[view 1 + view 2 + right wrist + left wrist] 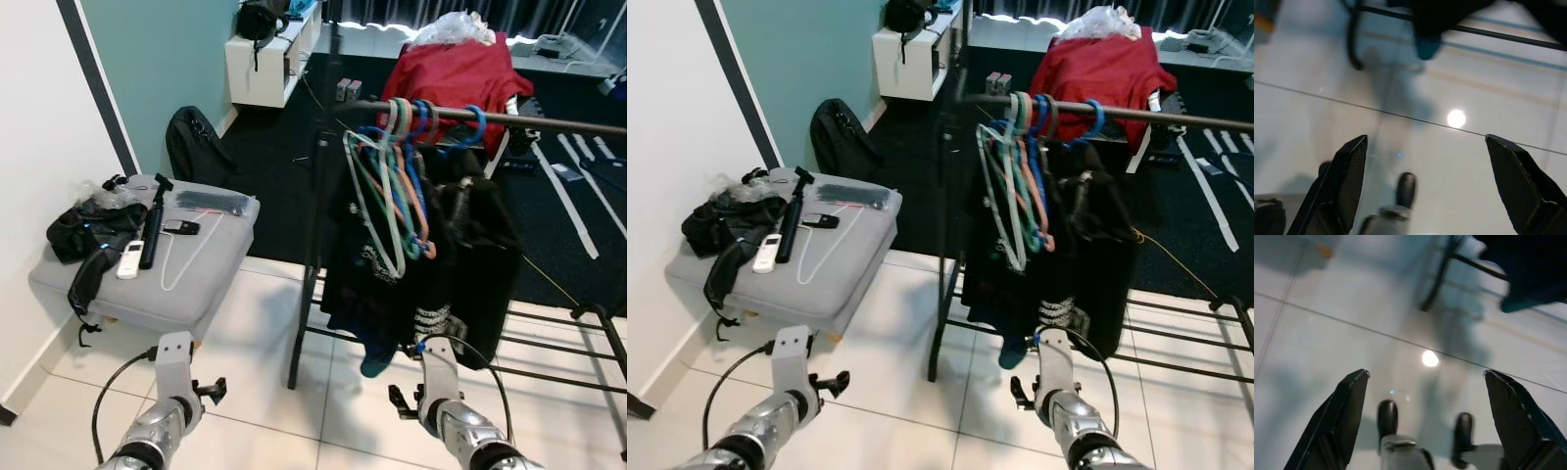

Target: Hang hanger

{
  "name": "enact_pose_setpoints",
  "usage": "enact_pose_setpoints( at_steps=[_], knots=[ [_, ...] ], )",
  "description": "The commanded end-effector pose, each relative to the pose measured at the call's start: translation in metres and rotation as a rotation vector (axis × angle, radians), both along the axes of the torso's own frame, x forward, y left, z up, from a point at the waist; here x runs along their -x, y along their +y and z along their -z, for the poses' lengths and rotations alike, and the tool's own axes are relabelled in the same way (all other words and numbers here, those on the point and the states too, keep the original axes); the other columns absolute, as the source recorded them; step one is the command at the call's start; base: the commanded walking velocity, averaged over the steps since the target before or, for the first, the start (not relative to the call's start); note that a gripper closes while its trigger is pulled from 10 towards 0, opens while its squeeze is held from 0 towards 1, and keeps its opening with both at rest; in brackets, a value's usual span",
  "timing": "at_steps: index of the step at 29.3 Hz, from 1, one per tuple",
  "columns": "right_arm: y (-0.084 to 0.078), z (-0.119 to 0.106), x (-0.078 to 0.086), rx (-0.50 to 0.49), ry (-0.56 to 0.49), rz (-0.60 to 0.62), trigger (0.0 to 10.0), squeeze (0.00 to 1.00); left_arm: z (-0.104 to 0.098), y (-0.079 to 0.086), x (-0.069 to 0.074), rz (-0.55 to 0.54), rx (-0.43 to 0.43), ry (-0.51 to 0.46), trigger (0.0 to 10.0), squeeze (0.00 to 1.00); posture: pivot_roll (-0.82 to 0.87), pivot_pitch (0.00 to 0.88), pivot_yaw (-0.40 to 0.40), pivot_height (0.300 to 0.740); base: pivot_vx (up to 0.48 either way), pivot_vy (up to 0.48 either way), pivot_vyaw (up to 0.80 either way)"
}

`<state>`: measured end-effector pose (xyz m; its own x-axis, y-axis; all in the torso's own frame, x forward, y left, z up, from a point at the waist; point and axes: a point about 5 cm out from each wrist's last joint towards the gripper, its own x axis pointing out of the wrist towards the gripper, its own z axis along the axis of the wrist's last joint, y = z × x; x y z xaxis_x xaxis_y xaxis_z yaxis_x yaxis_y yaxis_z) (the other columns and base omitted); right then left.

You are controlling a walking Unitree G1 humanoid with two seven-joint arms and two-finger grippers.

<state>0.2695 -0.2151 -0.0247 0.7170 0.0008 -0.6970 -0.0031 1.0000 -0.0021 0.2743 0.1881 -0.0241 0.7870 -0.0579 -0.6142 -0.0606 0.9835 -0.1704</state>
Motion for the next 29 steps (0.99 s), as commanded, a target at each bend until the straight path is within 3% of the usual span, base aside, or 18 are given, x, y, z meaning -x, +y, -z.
enact_pose_setpoints(
  at_steps=[1, 22, 29],
  knots=[
    [-0.0002, 0.0011, 0.0013, -0.002, 0.004, 0.007, 10.0, 0.0, 0.0006, 0.0027, 0.0013, 0.0, 0.0, 0.002, 10.0, 0.0, -0.05, 0.105, -0.011, 0.74, 0.0, -0.48, 0.0],
    [-0.0013, 0.0024, 0.0033, 0.002, 0.008, 0.005, 10.0, 0.0, -0.001, -0.0007, -0.0005, 0.015, 0.018, -0.014, 10.0, 0.0, -0.05, 0.077, -0.008, 0.74, 0.0, -0.48, 0.0],
    [-0.0015, 0.0022, 0.0031, 0.001, 0.006, 0.008, 10.0, 0.0, -0.0073, 0.0002, -0.0061, -0.01, 0.012, -0.078, 10.0, 0.0, -0.06, 0.074, -0.009, 0.74, 0.0, -0.096, 0.0]
  ],
)
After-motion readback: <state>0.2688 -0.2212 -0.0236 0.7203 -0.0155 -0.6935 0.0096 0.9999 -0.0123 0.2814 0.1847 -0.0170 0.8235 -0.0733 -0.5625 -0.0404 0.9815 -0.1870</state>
